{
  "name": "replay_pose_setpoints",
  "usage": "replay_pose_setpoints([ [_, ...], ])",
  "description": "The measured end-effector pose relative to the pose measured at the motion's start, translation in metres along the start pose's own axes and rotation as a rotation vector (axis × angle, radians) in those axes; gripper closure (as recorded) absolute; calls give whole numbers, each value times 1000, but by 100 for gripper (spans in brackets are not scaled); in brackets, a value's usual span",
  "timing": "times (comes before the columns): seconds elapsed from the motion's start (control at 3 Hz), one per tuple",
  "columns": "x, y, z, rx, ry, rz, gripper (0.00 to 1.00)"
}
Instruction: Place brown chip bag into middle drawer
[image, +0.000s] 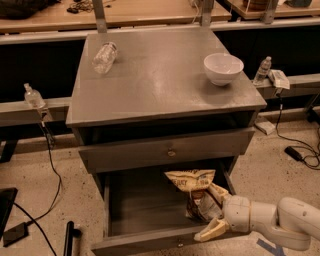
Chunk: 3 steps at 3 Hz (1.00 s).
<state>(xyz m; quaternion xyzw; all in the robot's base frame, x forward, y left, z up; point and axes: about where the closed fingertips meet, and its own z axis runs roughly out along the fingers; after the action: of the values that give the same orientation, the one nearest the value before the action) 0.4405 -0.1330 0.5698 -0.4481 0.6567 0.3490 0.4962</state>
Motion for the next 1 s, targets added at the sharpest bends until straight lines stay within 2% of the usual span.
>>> replay_pose_setpoints([
  [1.0,24,-4,24,-67,229,40,0],
])
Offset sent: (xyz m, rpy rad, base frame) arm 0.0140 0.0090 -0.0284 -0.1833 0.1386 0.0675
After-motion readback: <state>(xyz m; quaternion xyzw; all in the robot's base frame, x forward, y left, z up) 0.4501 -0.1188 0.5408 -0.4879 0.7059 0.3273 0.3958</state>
